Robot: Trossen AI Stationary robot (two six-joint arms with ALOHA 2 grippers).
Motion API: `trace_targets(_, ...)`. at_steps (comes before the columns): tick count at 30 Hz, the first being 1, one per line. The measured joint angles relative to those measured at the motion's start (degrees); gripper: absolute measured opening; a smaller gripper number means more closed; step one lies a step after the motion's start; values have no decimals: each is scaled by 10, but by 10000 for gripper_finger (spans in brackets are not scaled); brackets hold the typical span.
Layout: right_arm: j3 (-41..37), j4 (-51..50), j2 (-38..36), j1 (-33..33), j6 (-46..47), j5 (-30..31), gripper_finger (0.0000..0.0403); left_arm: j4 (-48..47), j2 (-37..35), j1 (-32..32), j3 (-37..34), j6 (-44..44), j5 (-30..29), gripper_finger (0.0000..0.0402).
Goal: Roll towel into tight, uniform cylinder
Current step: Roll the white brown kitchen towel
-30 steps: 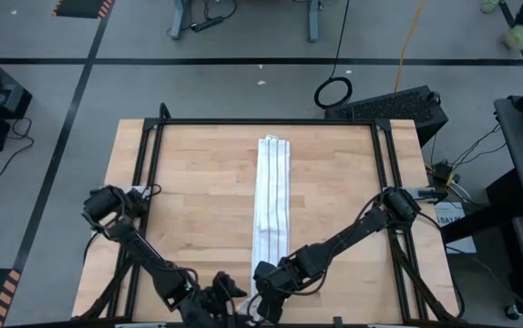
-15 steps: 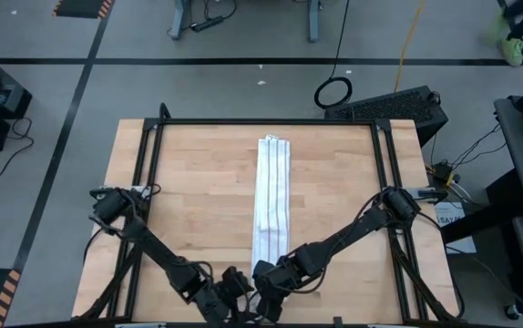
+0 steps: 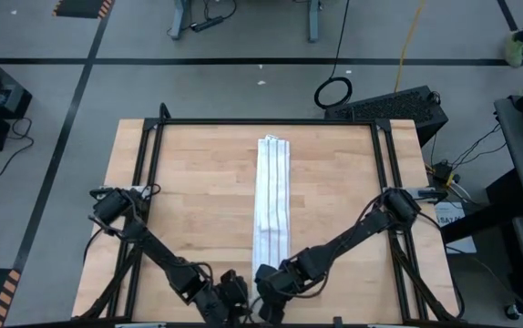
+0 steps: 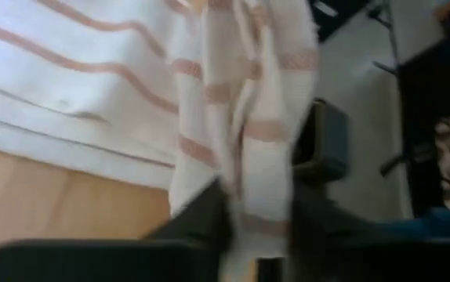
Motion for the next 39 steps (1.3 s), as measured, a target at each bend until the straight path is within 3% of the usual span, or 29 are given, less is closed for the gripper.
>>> trace_targets(2, 0, 0, 0, 9, 1, 0, 0, 17, 0, -2, 0, 16, 14, 39)
trace_targets(3, 0, 0, 0, 13, 2, 0, 0, 24, 0, -2, 0, 23, 19, 23)
trace_targets(10, 1, -31, 0, 49, 33, 24, 0, 88, 0, 22, 0, 106, 40, 15)
trace_targets(17, 1, -64, 0, 91, 51, 97, 9, 90, 0, 82, 0, 201, 164, 10)
trace_targets(22, 1, -78, 1, 116, 46, 122, 54, 90, 0, 115, 0, 238, 235, 10)
trace_targets(29, 0, -117, -5, 169, 83, 215, 141, 90, 0, 129, 0, 256, 253, 10)
trace_targets(33, 0, -128, -33, 206, 109, 308, 190, 90, 0, 129, 0, 252, 263, 10)
trace_targets(36, 0, -127, -44, 223, 109, 372, 218, 86, 0, 128, 0, 252, 263, 10)
trace_targets(39, 0, -124, -43, 224, 107, 395, 235, 92, 13, 130, 0, 252, 264, 10)
